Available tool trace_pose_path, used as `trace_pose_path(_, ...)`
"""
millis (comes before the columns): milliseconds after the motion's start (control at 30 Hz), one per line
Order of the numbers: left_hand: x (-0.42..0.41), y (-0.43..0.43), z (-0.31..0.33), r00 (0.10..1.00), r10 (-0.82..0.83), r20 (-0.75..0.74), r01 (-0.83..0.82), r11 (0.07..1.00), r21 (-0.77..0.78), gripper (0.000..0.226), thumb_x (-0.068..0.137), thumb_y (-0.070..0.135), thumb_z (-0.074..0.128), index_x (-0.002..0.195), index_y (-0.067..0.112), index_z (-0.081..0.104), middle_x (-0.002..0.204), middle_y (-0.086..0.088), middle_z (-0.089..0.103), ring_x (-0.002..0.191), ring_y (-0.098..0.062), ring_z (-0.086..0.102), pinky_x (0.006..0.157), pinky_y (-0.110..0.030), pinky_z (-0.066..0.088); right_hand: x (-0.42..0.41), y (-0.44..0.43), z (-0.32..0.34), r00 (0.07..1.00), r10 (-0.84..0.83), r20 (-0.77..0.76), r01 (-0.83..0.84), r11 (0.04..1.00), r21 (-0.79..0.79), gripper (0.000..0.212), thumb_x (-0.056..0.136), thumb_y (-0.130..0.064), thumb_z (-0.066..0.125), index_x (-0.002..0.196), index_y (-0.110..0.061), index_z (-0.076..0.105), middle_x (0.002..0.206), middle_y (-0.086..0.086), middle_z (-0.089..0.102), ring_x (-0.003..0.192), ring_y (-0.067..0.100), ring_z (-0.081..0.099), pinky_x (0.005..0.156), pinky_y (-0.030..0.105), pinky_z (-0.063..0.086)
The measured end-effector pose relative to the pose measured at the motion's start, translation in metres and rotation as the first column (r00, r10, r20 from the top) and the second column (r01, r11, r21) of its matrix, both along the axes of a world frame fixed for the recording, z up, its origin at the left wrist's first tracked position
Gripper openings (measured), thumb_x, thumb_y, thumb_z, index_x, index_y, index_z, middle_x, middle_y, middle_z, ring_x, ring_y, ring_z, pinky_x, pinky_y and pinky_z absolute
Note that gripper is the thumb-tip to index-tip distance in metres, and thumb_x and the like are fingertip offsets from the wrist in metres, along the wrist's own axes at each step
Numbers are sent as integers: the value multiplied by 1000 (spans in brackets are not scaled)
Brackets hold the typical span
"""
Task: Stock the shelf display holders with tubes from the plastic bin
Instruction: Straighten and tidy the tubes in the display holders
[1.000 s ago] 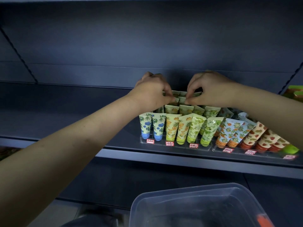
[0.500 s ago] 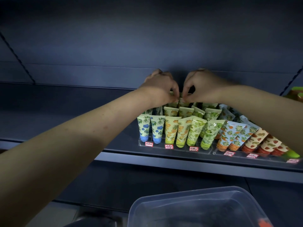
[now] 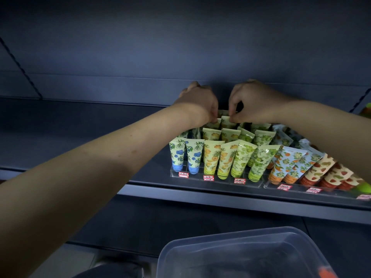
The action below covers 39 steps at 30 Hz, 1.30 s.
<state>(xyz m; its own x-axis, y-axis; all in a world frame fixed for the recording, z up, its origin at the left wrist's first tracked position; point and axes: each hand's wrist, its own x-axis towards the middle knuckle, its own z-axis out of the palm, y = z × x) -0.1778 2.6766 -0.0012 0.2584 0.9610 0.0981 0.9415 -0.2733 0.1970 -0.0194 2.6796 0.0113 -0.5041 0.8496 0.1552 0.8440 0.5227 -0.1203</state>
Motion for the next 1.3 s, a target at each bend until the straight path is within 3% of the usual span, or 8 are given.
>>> trace_pose_path(400,-3,-5,5,999,-43,-15,43,999,-1,18,86,35,65,99,24,72,126,2,49,128,-26,29,103,-35,30,3,2,1,998,-5,56,7,1000,-22,6,76,-28,69,77,-33,66,100,-7,60,109,19,46,96,43,42)
trace_pose_path(533,-8,-5,7,997,-69,42,69,998,-7,12,86,33,65,95,28,72,121,2,53,125,-26,31,104,-36,32,3,3,1,999,-2,49,3,1000,-17,3,76,-32,69,75,-34,66,99,-9,60,107,17,45,94,43,42)
trace_pose_path(633,-16,-3,21,994,-55,95,50,997,51,10,89,30,61,93,31,71,119,1,57,124,-26,34,104,-36,35,9,9,7,1000,-5,6,5,1000,-8,9,76,-39,69,71,-32,68,89,-10,62,99,15,49,88,37,43)
trace_pose_path(767,-26,6,35,975,-77,208,60,994,87,15,88,31,62,99,27,72,104,10,55,124,-24,37,103,-28,33,14,20,17,993,-52,-102,47,998,-50,8,76,-34,71,75,-26,71,78,-14,58,85,11,54,74,25,38)
trace_pose_path(900,-14,15,25,985,-112,130,108,994,32,14,85,36,66,98,32,71,113,6,59,125,-26,34,105,-36,32,6,26,12,999,-27,-45,23,996,-85,3,74,-30,73,76,-27,73,78,-12,60,87,11,55,80,30,45)
trace_pose_path(1067,-2,24,9,993,-118,21,119,992,-38,14,86,38,65,95,29,70,118,4,59,125,-26,32,99,-34,31,-6,31,2,1000,-20,23,22,995,-94,11,76,-27,73,68,-32,67,82,-13,60,88,11,57,83,30,46)
trace_pose_path(1167,0,27,4,993,-115,26,115,993,-16,9,87,32,64,92,28,71,116,1,62,123,-27,37,103,-38,35,-10,34,-2,999,-37,21,39,997,-71,28,76,-21,72,58,-36,58,84,-10,61,87,13,57,81,29,46)
trace_pose_path(1300,-2,30,2,991,-121,57,119,992,29,8,86,28,65,88,25,73,111,1,65,122,-25,40,100,-37,37,-9,35,-2,998,-43,40,45,997,-59,26,75,-19,73,59,-35,59,85,-10,63,86,13,58,78,27,45)
